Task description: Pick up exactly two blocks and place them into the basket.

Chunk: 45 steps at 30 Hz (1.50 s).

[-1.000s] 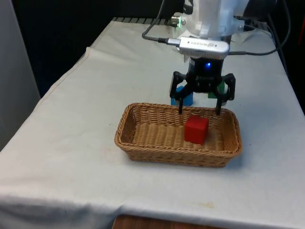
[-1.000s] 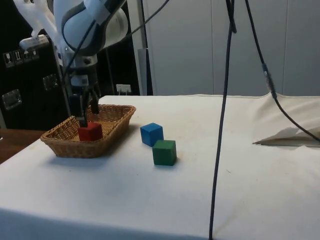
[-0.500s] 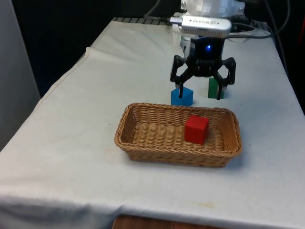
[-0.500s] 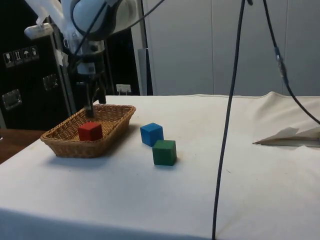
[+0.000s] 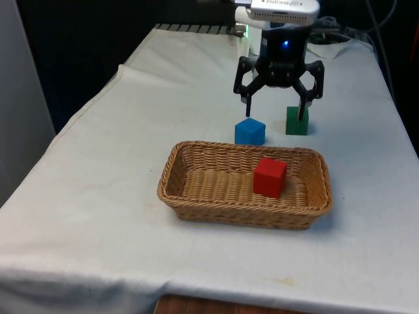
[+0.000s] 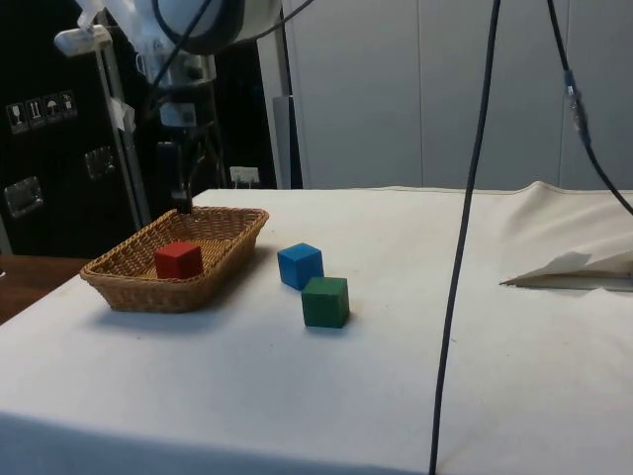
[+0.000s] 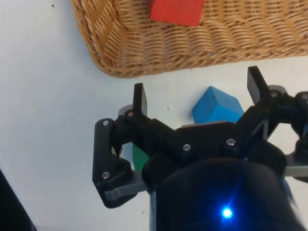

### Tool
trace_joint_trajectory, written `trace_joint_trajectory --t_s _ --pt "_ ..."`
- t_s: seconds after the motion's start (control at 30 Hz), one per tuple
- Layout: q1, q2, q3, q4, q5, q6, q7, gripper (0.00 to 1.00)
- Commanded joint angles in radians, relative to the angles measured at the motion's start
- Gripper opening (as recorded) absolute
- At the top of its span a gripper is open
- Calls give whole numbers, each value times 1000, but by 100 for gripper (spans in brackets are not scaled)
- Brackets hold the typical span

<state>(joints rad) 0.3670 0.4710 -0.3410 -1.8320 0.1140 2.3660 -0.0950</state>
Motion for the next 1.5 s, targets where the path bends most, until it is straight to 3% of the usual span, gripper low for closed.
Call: trace_joint_trajectory --t_s 0.0,0.2,0.23,0.27,0.33,0.47,0.5,0.53,0.77,0.8,0.83,1.0,1.03,1.07,1.23,1.33,1.47 --pt "8 -12 -8 -11 -13 -3 20 100" --pt "7 -54 -9 -53 -33 1 38 100" --pt "0 -38 -1 -36 -23 -5 31 100" --pt "7 -63 -9 -62 -35 4 37 100" --pt "8 -81 -8 -81 -38 9 38 100" --pt "8 -126 -5 -129 -50 25 41 100" --pt "1 -117 1 -117 -39 11 31 100" --pt "8 -134 -4 -138 -52 28 41 100" --pt "9 -200 1 -228 -64 71 43 100" --pt "2 -196 6 -221 -51 55 31 100" --pt "9 -208 1 -242 -65 78 43 100" --pt "8 -249 6 -316 -69 121 42 100" --pt "6 -261 6 -343 -70 137 39 100" --pt "3 -251 11 -324 -57 117 31 100" --pt "0 -289 3 -419 -66 189 23 100" --pt "-1 -287 4 -420 -59 185 19 100" --pt "-11 -298 -9 -474 -58 231 -5 100"
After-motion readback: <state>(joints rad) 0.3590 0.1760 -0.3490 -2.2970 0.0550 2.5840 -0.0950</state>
